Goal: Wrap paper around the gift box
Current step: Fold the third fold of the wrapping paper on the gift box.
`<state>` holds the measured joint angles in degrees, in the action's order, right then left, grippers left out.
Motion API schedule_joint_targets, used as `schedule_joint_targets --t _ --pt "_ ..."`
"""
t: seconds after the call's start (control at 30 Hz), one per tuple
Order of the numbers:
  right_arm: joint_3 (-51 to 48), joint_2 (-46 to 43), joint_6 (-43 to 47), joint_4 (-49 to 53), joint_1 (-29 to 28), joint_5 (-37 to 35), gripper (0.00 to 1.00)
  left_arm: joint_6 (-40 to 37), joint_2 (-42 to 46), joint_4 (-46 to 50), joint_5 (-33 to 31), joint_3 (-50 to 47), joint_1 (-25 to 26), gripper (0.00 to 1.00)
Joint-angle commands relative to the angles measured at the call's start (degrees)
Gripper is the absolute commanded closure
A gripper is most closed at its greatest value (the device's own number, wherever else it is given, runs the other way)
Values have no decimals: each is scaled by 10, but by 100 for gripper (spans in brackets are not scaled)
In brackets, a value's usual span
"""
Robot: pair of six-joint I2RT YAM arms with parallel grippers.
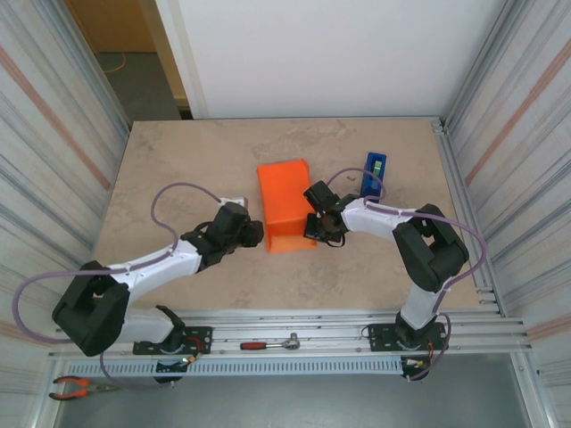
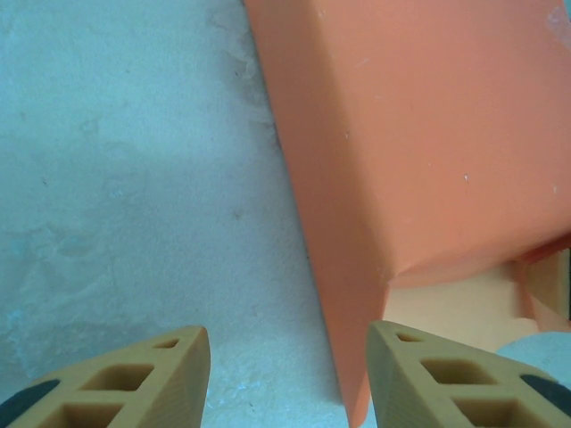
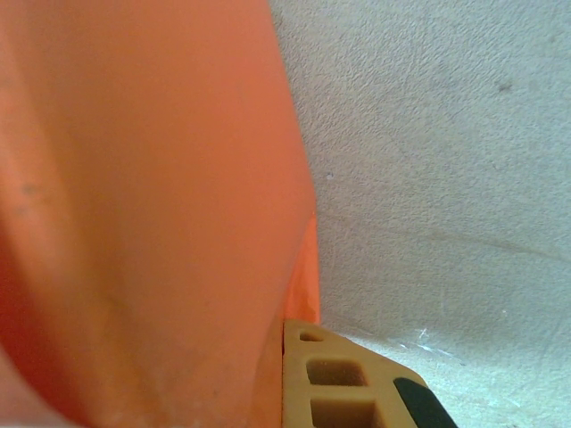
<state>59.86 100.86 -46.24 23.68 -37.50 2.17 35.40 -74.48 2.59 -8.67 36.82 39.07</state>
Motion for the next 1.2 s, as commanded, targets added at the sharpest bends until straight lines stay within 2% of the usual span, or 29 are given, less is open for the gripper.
schedule_joint_targets --t 0.0,0.13,0.3,0.4,0.67,0.8,1.07,1.1,1.17 --pt "-2 -6 -3 9 -5 -5 100 28 -9 -39 15 -9 8 50" --pt "-2 -7 -2 9 -5 -3 100 31 -31 -59 -16 -6 37 51" --pt "1 -6 -1 8 -6 -2 100 62 -67 -31 -101 16 77 59" --pt "1 -5 -1 8 -7 -1 100 87 -89 -17 -141 26 93 60" --pt "-1 -9 -2 12 -10 -4 100 98 -136 -26 -143 43 104 62" --pt "0 -10 -6 12 -13 -5 100 104 -151 -25 -143 49 110 69" --pt "1 -15 -16 21 -21 -9 100 112 -179 1 -160 72 128 97" --pt "1 -18 -17 23 -21 -9 94 114 -181 9 -162 76 129 100" --pt "1 -26 -20 30 -20 -14 77 116 -185 22 -167 80 130 100"
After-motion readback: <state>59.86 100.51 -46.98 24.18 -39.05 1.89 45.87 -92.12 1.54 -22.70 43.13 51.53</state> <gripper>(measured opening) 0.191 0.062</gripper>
